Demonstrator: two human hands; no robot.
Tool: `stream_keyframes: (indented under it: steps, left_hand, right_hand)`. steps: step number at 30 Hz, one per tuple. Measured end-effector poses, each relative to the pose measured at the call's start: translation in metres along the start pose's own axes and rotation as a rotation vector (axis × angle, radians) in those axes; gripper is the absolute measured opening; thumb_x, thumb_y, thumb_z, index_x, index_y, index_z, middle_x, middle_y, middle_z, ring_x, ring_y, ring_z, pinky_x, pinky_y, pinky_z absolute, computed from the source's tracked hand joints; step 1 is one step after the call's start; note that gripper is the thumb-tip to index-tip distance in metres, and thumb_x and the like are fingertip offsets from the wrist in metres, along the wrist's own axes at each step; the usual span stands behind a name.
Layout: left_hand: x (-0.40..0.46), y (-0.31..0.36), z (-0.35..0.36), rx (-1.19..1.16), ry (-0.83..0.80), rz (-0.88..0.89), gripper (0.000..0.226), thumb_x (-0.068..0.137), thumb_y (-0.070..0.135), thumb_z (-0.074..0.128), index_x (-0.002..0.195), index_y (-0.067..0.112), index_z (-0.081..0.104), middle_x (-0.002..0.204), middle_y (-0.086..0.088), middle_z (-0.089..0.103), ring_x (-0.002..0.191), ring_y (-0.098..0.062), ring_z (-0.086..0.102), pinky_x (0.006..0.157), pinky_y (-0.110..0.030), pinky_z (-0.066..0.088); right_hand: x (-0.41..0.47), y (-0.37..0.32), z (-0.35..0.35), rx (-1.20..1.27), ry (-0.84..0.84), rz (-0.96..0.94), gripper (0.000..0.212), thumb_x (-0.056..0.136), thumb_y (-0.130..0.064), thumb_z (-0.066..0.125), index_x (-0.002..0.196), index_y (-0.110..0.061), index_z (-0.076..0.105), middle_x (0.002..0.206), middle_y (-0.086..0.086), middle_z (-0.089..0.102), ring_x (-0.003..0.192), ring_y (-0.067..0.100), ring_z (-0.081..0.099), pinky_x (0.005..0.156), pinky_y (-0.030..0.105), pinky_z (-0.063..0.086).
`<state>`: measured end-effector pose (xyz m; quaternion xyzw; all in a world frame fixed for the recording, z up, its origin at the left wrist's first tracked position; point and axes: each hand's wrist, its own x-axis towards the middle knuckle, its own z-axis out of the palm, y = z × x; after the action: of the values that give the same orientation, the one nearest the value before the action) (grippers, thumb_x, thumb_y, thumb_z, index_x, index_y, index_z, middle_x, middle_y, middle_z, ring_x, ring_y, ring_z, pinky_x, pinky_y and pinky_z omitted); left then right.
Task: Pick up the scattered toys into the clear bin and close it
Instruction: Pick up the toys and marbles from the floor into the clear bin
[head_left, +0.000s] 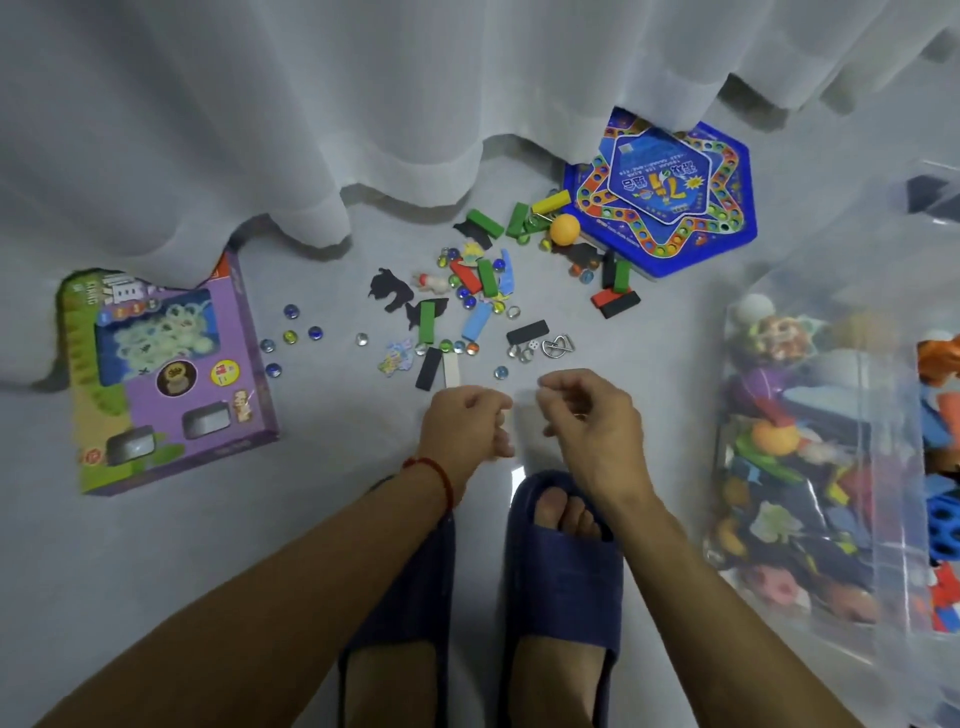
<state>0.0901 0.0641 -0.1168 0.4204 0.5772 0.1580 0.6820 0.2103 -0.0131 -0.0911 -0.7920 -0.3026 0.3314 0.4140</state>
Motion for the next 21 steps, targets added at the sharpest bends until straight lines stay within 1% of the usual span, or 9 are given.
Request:
stream_keyframes:
  steps: [2,4,6,8,9,12,15,18,21]
  left_hand:
    - [-0.012,0.001,-0.007,-0.521,-0.286,-0.281,0.031,0.096,0.016,0.044,0.107,-0.002,0.066,0.102,-0.015,0.069,0.086,-0.024,0.069,0.073,-0.036,0.059]
    - [-0.014,-0.003,-0.018,-0.72,-0.416,-0.396,0.033,0.095,0.02,0.039,0.101,0.0,0.065,0.1,-0.014,0.068,0.092,-0.023,0.067,0.081,-0.034,0.055]
    - [-0.011,-0.008,-0.023,-0.724,-0.343,-0.415,0.028,0.094,0.019,0.042,0.096,0.002,0.063,0.095,-0.014,0.063,0.087,-0.022,0.064,0.075,-0.03,0.055]
    - [-0.012,-0.009,-0.024,-0.654,-0.223,-0.431,0.025,0.094,0.018,0.045,0.092,0.002,0.064,0.086,-0.012,0.061,0.072,-0.02,0.06,0.056,-0.026,0.051]
    - [-0.012,-0.008,-0.026,-0.632,-0.182,-0.44,0.025,0.094,0.019,0.046,0.086,0.002,0.063,0.08,-0.011,0.059,0.067,-0.019,0.056,0.051,-0.025,0.048]
    - [-0.013,-0.005,-0.032,-0.65,-0.167,-0.437,0.027,0.094,0.021,0.047,0.086,0.0,0.064,0.076,-0.013,0.06,0.069,-0.023,0.056,0.062,-0.029,0.051]
    - [-0.012,-0.002,-0.035,-0.678,-0.169,-0.442,0.029,0.095,0.02,0.046,0.098,-0.004,0.063,0.082,-0.016,0.062,0.079,-0.028,0.06,0.076,-0.034,0.054]
    - [-0.012,0.0,-0.037,-0.686,-0.16,-0.439,0.03,0.095,0.02,0.046,0.101,-0.005,0.062,0.083,-0.017,0.062,0.08,-0.028,0.059,0.079,-0.035,0.052]
    - [-0.012,0.001,-0.038,-0.678,-0.154,-0.441,0.031,0.094,0.02,0.047,0.102,-0.005,0.063,0.085,-0.017,0.062,0.08,-0.028,0.06,0.078,-0.035,0.053]
  right_hand:
    - [-0.014,-0.017,0.012,-0.097,-0.145,-0.137,0.01,0.091,-0.023,0.07,0.1,-0.025,0.073,0.089,-0.011,0.07,0.082,0.007,0.066,0.073,0.018,0.054]
    - [-0.024,-0.025,0.024,-0.299,-0.274,-0.282,0.011,0.091,-0.03,0.069,0.101,-0.028,0.073,0.094,-0.011,0.068,0.087,0.005,0.062,0.078,0.018,0.05]
    - [-0.021,-0.023,0.031,-0.369,-0.257,-0.361,0.012,0.093,-0.03,0.066,0.101,-0.024,0.072,0.097,-0.007,0.067,0.087,0.007,0.061,0.079,0.021,0.05]
    - [-0.002,-0.014,0.03,-0.366,-0.112,-0.366,0.014,0.095,-0.024,0.064,0.105,-0.019,0.072,0.103,-0.004,0.066,0.088,0.01,0.062,0.08,0.027,0.054]
    - [0.012,-0.007,0.028,-0.41,-0.043,-0.358,0.018,0.095,-0.021,0.063,0.111,-0.018,0.071,0.11,-0.002,0.065,0.091,0.013,0.063,0.082,0.031,0.055]
    - [0.052,0.011,0.023,-0.64,0.022,-0.335,0.033,0.094,-0.014,0.065,0.125,-0.021,0.064,0.125,0.004,0.057,0.102,0.023,0.062,0.083,0.038,0.058]
    - [0.071,0.017,0.03,-0.729,-0.053,-0.393,0.036,0.094,-0.014,0.065,0.129,-0.021,0.062,0.128,0.007,0.054,0.104,0.024,0.059,0.08,0.038,0.059]
    - [0.077,0.022,0.04,-0.812,-0.099,-0.451,0.035,0.094,-0.017,0.066,0.13,-0.016,0.062,0.126,0.008,0.056,0.108,0.026,0.057,0.084,0.038,0.058]
    - [0.081,0.033,0.045,-0.834,-0.108,-0.499,0.038,0.089,-0.011,0.072,0.125,-0.013,0.063,0.122,0.009,0.057,0.104,0.027,0.059,0.084,0.038,0.058]
